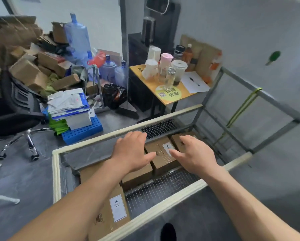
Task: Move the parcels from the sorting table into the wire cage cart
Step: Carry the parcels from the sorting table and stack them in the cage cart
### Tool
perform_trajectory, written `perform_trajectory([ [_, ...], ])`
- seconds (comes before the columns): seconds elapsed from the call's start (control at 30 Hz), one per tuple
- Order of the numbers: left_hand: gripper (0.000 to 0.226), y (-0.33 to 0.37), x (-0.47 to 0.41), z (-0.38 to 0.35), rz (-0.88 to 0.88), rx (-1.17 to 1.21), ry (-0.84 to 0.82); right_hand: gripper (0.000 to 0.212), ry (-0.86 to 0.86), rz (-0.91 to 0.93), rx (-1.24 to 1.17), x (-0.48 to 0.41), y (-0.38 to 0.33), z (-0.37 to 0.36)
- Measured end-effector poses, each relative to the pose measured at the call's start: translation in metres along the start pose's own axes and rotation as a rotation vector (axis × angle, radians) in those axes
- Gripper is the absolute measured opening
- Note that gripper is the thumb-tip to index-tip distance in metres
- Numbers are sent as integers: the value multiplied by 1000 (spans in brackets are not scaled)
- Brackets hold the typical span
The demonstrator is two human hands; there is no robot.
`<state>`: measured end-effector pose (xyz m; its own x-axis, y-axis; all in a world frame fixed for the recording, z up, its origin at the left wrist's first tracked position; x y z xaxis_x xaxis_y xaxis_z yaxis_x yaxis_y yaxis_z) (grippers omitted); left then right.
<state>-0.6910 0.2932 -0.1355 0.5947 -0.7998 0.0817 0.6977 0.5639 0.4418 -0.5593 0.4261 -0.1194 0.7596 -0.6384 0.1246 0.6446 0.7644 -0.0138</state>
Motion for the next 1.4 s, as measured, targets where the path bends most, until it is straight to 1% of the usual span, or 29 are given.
perform_trajectory([
  [0.1, 76, 15, 6, 3, -76, 4, 1, 65, 22, -70, -2, 23, 10, 7],
  [0.27, 74, 41, 20, 2, -180, -1, -23, 60, 27, -183, 7, 57, 27, 12],
  [0.47, 76, 73, 36, -3, -274, -24, -49, 60, 69, -260, -10, 96, 51, 19],
  [0.7, 80, 126, 53, -19, -347, -28, -75, 65, 76, -336, -34, 142, 95, 24],
  [0.83, 82, 167, 72, -37, -397, -19, -96, 64, 75, -403, -55, 179, 128, 21],
  [0.97, 80, 208, 94, -52, -455, -9, -108, 57, 61, -464, -53, 218, 159, 23],
  [1.23, 74, 273, 128, -75, -538, -28, -114, 64, 71, -558, -75, 282, 209, 24],
  [1.4, 72, 300, 145, -85, -578, -22, -118, 63, 75, -607, -84, 312, 228, 21],
])
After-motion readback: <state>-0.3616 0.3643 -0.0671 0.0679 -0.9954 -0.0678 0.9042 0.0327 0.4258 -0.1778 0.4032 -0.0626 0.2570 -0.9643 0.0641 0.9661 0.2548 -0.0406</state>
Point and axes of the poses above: each hand's wrist, its own x-axis away from the middle knuckle, its own z-axis out of the back of the hand, y = z × x, the point moved 8 cm from there along -x, towards the middle knuckle, and after that the axes turned 12 degrees about x, right-handed, at the moved point
